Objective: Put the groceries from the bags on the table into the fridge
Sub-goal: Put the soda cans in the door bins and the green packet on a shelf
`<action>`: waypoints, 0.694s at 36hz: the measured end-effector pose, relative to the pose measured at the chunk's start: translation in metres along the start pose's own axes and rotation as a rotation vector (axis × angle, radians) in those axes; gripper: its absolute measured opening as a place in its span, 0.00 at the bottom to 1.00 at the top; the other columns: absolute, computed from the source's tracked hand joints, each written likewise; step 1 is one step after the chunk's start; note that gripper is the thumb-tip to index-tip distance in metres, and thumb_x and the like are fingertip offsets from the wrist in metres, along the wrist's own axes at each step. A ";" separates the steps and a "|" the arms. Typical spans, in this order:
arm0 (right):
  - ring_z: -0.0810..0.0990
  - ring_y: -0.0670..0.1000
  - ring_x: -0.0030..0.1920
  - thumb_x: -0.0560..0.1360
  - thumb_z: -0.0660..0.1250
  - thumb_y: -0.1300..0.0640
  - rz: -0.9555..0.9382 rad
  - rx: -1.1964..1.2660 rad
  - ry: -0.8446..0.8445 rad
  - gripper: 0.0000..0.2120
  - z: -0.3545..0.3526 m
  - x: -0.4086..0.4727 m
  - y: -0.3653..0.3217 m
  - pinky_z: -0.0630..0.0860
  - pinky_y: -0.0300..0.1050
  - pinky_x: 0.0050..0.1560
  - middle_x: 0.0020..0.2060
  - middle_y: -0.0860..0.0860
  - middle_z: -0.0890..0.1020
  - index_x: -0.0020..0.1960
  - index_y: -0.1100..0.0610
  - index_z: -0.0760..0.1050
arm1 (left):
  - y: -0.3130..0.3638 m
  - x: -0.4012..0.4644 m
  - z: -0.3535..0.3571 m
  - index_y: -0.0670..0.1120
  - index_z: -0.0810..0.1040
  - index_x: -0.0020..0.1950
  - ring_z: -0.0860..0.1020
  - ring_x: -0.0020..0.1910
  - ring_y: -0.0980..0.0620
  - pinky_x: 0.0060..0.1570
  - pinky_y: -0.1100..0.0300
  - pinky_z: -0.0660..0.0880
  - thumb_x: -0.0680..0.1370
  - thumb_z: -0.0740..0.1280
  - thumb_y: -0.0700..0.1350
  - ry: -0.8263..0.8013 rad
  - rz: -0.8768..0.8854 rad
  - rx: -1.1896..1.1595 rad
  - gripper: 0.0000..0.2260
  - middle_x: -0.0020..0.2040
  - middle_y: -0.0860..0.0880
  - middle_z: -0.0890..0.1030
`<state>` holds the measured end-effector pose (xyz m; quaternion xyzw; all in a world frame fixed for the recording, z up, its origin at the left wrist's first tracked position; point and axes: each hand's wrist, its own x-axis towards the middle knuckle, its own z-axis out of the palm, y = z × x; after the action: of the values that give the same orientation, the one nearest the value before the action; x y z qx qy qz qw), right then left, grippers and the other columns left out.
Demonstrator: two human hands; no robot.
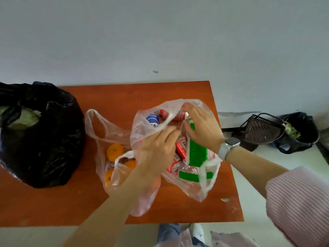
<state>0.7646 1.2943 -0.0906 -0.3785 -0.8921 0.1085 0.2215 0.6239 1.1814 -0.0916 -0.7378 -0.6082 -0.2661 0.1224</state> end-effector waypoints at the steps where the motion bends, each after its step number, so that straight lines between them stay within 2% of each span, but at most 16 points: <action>1: 0.74 0.55 0.61 0.74 0.62 0.56 0.004 -0.025 -0.001 0.17 0.001 0.003 0.004 0.68 0.54 0.63 0.59 0.54 0.77 0.63 0.57 0.69 | -0.003 0.008 -0.003 0.45 0.80 0.57 0.81 0.50 0.48 0.45 0.59 0.77 0.73 0.68 0.40 0.044 -0.021 0.038 0.12 0.56 0.45 0.81; 3: 0.71 0.56 0.63 0.73 0.65 0.54 0.016 -0.082 -0.018 0.23 0.004 0.007 0.011 0.64 0.56 0.66 0.62 0.55 0.74 0.66 0.55 0.64 | -0.012 0.025 -0.002 0.46 0.75 0.65 0.80 0.54 0.44 0.44 0.56 0.79 0.72 0.71 0.42 0.029 -0.116 0.063 0.21 0.62 0.41 0.76; 5: 0.69 0.57 0.63 0.71 0.68 0.52 0.017 -0.141 -0.022 0.30 0.005 0.008 0.020 0.65 0.57 0.65 0.62 0.56 0.72 0.68 0.54 0.59 | -0.025 0.040 0.003 0.48 0.68 0.70 0.76 0.60 0.40 0.53 0.50 0.77 0.70 0.73 0.47 -0.038 -0.187 0.053 0.30 0.68 0.39 0.71; 7: 0.67 0.57 0.64 0.70 0.69 0.50 -0.003 -0.150 -0.020 0.33 0.005 0.008 0.027 0.66 0.58 0.64 0.63 0.57 0.71 0.69 0.54 0.58 | -0.040 0.052 0.007 0.50 0.61 0.73 0.65 0.69 0.36 0.66 0.45 0.62 0.69 0.73 0.54 -0.132 -0.208 0.119 0.37 0.73 0.39 0.63; 9: 0.66 0.56 0.65 0.70 0.70 0.50 -0.035 -0.130 0.000 0.33 0.005 0.008 0.032 0.65 0.57 0.65 0.64 0.56 0.69 0.69 0.55 0.59 | -0.054 0.060 0.012 0.53 0.53 0.76 0.52 0.74 0.35 0.69 0.45 0.44 0.69 0.70 0.62 -0.248 -0.230 0.182 0.41 0.77 0.40 0.51; 10: 0.66 0.56 0.66 0.70 0.70 0.50 -0.047 -0.130 0.006 0.32 0.005 0.009 0.034 0.65 0.57 0.65 0.64 0.56 0.68 0.68 0.55 0.59 | -0.061 0.063 0.016 0.55 0.48 0.76 0.46 0.75 0.35 0.68 0.45 0.39 0.70 0.67 0.64 -0.321 -0.256 0.192 0.42 0.77 0.41 0.46; 11: 0.66 0.57 0.66 0.70 0.69 0.49 -0.048 -0.143 -0.006 0.32 0.005 0.010 0.036 0.65 0.57 0.65 0.65 0.56 0.67 0.69 0.54 0.59 | -0.069 0.065 0.023 0.57 0.43 0.76 0.42 0.75 0.35 0.69 0.42 0.38 0.70 0.65 0.66 -0.396 -0.283 0.199 0.43 0.77 0.43 0.42; 13: 0.66 0.58 0.67 0.71 0.66 0.47 -0.040 -0.205 -0.089 0.33 0.010 0.015 0.042 0.64 0.61 0.65 0.67 0.55 0.67 0.71 0.51 0.57 | -0.080 0.067 0.039 0.59 0.38 0.75 0.38 0.74 0.36 0.70 0.35 0.43 0.69 0.62 0.69 -0.512 -0.293 0.224 0.44 0.77 0.45 0.38; 16: 0.63 0.59 0.70 0.71 0.59 0.44 -0.019 -0.311 -0.292 0.31 0.024 0.026 0.051 0.62 0.64 0.65 0.69 0.55 0.65 0.72 0.48 0.56 | -0.093 0.067 0.065 0.61 0.39 0.74 0.35 0.73 0.36 0.68 0.31 0.51 0.69 0.62 0.69 -0.652 -0.299 0.202 0.43 0.77 0.48 0.36; 19: 0.62 0.60 0.71 0.70 0.54 0.41 -0.027 -0.364 -0.456 0.31 0.045 0.042 0.066 0.60 0.64 0.67 0.71 0.55 0.65 0.72 0.47 0.56 | -0.108 0.066 0.091 0.61 0.45 0.75 0.39 0.75 0.37 0.69 0.33 0.50 0.75 0.57 0.65 -0.728 -0.332 0.160 0.33 0.77 0.49 0.39; 21: 0.59 0.59 0.72 0.72 0.49 0.39 -0.027 -0.311 -0.499 0.31 0.059 0.052 0.076 0.58 0.62 0.70 0.72 0.54 0.63 0.73 0.48 0.55 | -0.120 0.066 0.104 0.60 0.53 0.75 0.53 0.75 0.40 0.70 0.39 0.53 0.79 0.52 0.61 -0.732 -0.414 0.063 0.24 0.77 0.49 0.52; 22: 0.57 0.57 0.73 0.73 0.46 0.39 -0.027 -0.272 -0.497 0.31 0.065 0.057 0.079 0.56 0.60 0.71 0.73 0.53 0.61 0.73 0.48 0.55 | -0.128 0.066 0.109 0.57 0.61 0.73 0.63 0.72 0.42 0.68 0.44 0.60 0.80 0.51 0.59 -0.721 -0.494 -0.045 0.21 0.74 0.48 0.63; 23: 0.55 0.56 0.74 0.74 0.43 0.40 -0.026 -0.238 -0.490 0.30 0.072 0.061 0.083 0.53 0.58 0.73 0.74 0.52 0.59 0.74 0.49 0.55 | -0.135 0.066 0.114 0.53 0.71 0.67 0.72 0.64 0.44 0.61 0.50 0.67 0.81 0.51 0.57 -0.708 -0.592 -0.168 0.19 0.66 0.45 0.74; 24: 0.53 0.54 0.75 0.75 0.42 0.40 -0.019 -0.200 -0.490 0.30 0.078 0.065 0.086 0.50 0.54 0.74 0.75 0.51 0.57 0.74 0.49 0.54 | -0.142 0.066 0.119 0.49 0.78 0.57 0.77 0.56 0.43 0.50 0.54 0.70 0.81 0.53 0.55 -0.686 -0.686 -0.262 0.17 0.54 0.44 0.80; 25: 0.52 0.53 0.75 0.76 0.41 0.41 -0.007 -0.143 -0.494 0.29 0.083 0.069 0.087 0.48 0.51 0.75 0.75 0.51 0.56 0.75 0.50 0.54 | -0.150 0.065 0.123 0.47 0.78 0.45 0.79 0.49 0.42 0.42 0.56 0.69 0.81 0.54 0.53 -0.660 -0.749 -0.305 0.17 0.43 0.44 0.80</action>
<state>0.7370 1.4026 -0.1738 -0.3520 -0.9259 0.1336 -0.0301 0.5173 1.3317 -0.1801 -0.5235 -0.7911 -0.1302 -0.2882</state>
